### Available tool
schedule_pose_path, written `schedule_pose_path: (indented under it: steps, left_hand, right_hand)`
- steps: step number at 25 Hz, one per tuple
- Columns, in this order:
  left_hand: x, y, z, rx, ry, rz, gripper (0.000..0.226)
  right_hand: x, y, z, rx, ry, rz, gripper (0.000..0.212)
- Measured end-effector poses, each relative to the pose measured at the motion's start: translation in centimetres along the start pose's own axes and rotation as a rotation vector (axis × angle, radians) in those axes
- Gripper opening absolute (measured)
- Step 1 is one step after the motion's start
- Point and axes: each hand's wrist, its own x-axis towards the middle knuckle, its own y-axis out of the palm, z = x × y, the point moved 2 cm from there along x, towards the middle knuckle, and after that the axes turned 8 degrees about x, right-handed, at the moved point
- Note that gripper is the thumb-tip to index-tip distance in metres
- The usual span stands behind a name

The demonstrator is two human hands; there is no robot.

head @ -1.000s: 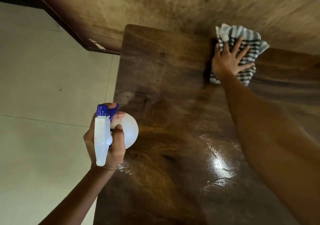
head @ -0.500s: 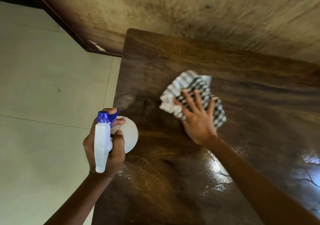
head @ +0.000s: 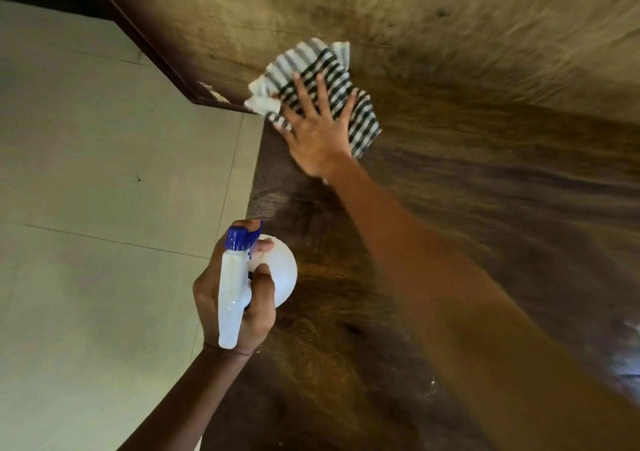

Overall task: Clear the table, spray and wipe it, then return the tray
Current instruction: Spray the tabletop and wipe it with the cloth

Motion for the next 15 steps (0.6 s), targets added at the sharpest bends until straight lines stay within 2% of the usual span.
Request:
schedule_pose_path:
  steps: [3,5,8,10,12,13,15]
  left_hand:
    - [-0.2,-0.1,-0.1,0.038,0.014,-0.008,0.055]
    - [-0.2,0.0,-0.1,0.042,0.04,-0.032,0.054]
    - [-0.1,0.2,-0.2,0.014,0.068,-0.026,0.049]
    - [0.0,0.1,-0.2,0.031,0.071,-0.031,0.049]
    - [0.1,0.1,-0.5,0.048,0.084,-0.029,0.061]
    - [0.1,0.1,-0.6,0.06,0.102,-0.032,0.064]
    - [0.2,-0.1,-0.8,0.085,0.14,-0.047,0.057]
  right_hand:
    - [-7.1,2.5,0.7,-0.067,-0.227,0.023,0.055]
    - [-11.8,3.5,-2.2,-0.09,-0.275,0.037,0.057]
    - [-13.4,2.6,-7.8,-0.103,-0.129,-0.019,0.056]
    - [-10.0,1.0,-9.0,-0.02,0.056,-0.027,0.052]
    - [-4.4,-0.9,-8.0,0.091,0.226,-0.061,0.049]
    - [-1.5,-1.7,-6.8,0.119,0.254,-0.065,0.048]
    - [2.9,-2.3,-3.3,0.09,0.188,-0.035,0.049]
